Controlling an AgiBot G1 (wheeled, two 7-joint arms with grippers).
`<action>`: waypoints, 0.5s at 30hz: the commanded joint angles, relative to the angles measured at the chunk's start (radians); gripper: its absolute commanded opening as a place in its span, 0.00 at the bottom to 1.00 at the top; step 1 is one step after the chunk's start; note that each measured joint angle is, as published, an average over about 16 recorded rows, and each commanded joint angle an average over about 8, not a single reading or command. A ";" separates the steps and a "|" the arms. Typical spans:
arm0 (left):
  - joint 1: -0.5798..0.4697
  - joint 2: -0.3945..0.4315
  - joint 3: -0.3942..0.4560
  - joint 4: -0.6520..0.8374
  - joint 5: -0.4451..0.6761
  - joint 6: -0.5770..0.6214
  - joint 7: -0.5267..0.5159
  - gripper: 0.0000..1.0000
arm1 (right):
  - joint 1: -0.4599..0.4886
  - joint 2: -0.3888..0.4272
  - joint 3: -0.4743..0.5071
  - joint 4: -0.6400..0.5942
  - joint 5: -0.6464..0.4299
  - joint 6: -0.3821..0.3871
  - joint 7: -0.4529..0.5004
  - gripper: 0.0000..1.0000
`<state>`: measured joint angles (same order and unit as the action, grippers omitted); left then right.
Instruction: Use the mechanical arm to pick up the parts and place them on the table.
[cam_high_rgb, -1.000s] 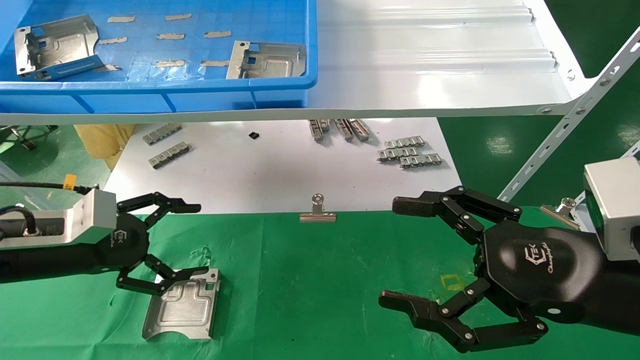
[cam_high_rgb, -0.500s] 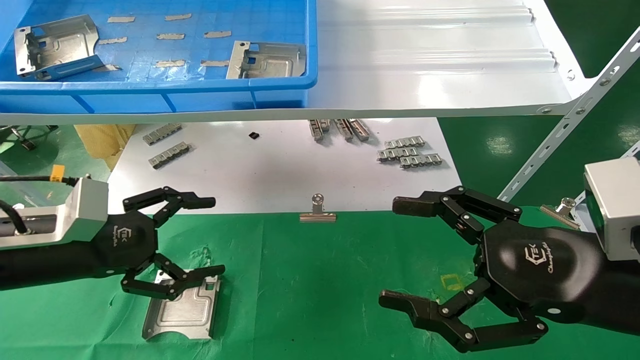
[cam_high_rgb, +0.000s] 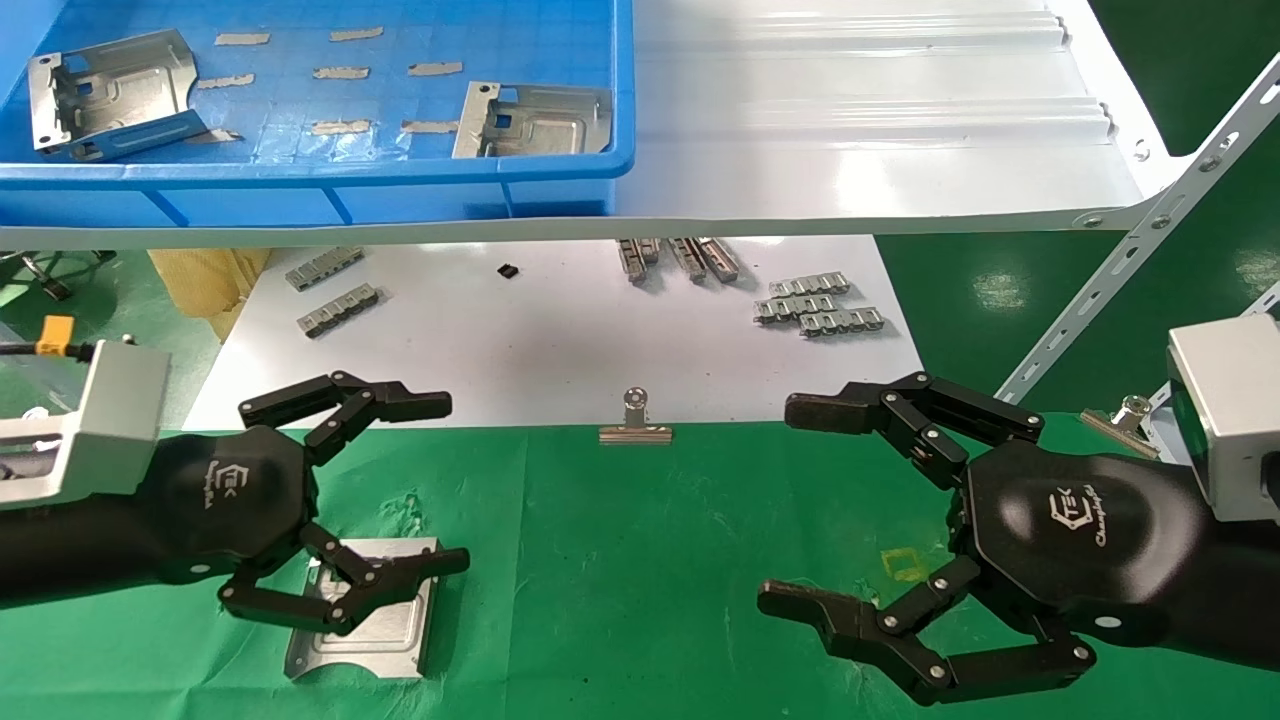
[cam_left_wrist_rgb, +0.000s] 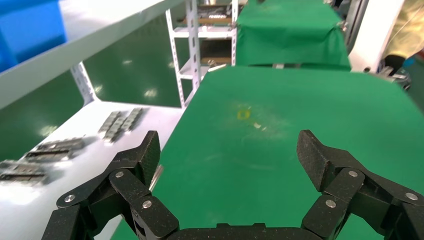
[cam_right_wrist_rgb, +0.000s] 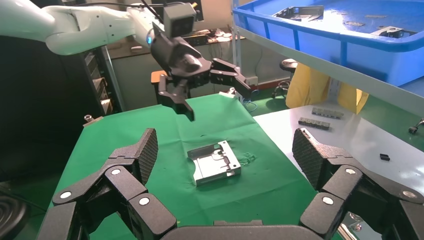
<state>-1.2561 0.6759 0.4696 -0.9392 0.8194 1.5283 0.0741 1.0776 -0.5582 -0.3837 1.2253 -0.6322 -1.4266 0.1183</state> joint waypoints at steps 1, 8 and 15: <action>0.019 -0.007 -0.020 -0.036 -0.009 -0.003 -0.028 1.00 | 0.000 0.000 0.000 0.000 0.000 0.000 0.000 1.00; 0.087 -0.031 -0.091 -0.165 -0.042 -0.016 -0.125 1.00 | 0.000 0.000 0.000 0.000 0.000 0.000 0.000 1.00; 0.154 -0.055 -0.161 -0.292 -0.075 -0.028 -0.221 1.00 | 0.000 0.000 0.000 0.000 0.000 0.000 0.000 1.00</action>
<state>-1.1072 0.6229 0.3138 -1.2224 0.7465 1.5019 -0.1394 1.0775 -0.5582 -0.3837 1.2252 -0.6322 -1.4266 0.1183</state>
